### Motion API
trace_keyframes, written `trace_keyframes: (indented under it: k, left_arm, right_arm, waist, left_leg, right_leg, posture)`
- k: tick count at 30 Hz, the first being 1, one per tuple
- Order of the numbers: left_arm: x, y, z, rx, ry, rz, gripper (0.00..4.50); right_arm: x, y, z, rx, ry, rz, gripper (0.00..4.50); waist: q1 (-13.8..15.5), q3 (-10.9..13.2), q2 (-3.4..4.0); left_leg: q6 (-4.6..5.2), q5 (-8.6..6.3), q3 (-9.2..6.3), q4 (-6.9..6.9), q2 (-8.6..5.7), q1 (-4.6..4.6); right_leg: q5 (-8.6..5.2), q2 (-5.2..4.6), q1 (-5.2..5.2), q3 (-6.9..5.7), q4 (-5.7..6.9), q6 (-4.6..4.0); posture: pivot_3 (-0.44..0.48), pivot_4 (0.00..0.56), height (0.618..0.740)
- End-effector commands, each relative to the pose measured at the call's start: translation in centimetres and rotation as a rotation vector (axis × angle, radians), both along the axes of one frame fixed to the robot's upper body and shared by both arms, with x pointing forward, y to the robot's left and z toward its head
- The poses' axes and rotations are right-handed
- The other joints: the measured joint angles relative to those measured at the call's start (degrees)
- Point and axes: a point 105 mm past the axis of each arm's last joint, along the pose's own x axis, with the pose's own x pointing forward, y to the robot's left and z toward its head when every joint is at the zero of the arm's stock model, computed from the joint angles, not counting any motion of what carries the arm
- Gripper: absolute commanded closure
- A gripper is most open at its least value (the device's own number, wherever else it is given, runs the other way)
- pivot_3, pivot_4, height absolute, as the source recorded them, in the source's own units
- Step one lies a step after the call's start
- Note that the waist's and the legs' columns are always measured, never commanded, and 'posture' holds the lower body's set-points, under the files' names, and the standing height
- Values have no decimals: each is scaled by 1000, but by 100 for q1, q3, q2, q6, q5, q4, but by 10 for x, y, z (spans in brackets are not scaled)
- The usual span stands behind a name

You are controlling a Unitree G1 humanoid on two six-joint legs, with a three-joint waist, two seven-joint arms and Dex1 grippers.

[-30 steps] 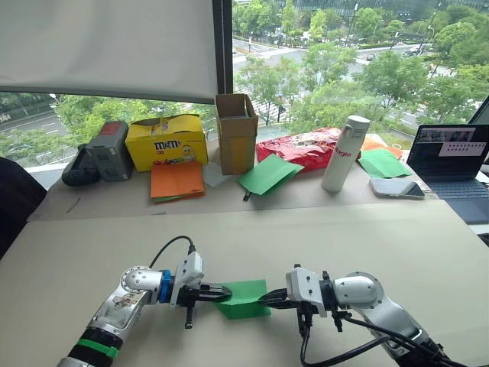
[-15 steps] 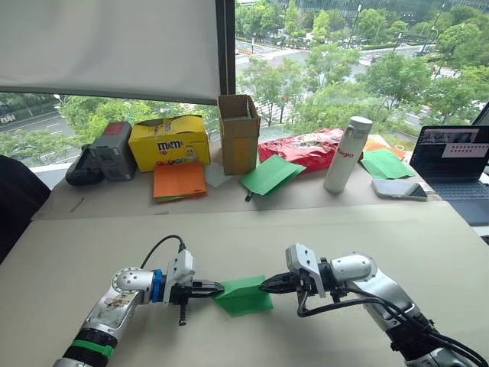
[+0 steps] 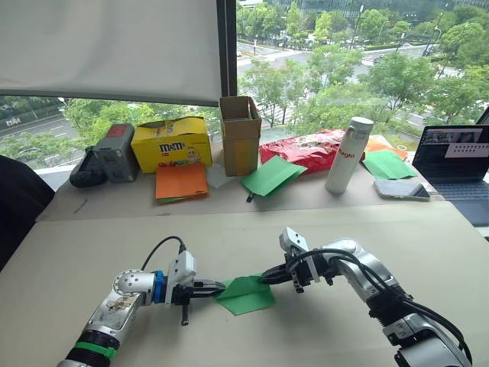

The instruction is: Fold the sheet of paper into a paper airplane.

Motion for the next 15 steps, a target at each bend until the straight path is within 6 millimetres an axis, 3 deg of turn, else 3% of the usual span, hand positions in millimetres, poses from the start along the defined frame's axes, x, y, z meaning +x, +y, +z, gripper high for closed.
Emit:
trace_keyframes:
  k: [1, 11, 15]
  left_arm:
    - [-7, 8, -29, 76, 95, 54, 4500]
    - [-5, 6, -24, 42, 66, 78, 4500]
    - [-6, -2, 10, -181, 62, 96, 4500]
  right_arm:
    - [4, 3, -1, -32, 11, 30, 4478]
    - [19, 3, -24, -186, -12, 70, 4478]
    - [19, 2, -29, -203, -1, 68, 4478]
  waist:
    - [-8, -3, 6]
    - [-57, -39, 37]
    - [-114, -50, 38]
  left_leg:
    - [0, 0, 0, 0, 0, 0]
    - [-3, 1, -4, -3, 0, 5]
    - [-4, 1, -10, -6, 1, 9]
  right_leg:
    - [0, 0, -1, 0, 0, 0]
    - [1, 0, 2, -4, 2, -1]
    - [1, -1, 3, -7, 3, -1]
  posture:
    - [0, 150, 740]
    - [0, 150, 740]
    - [0, 150, 740]
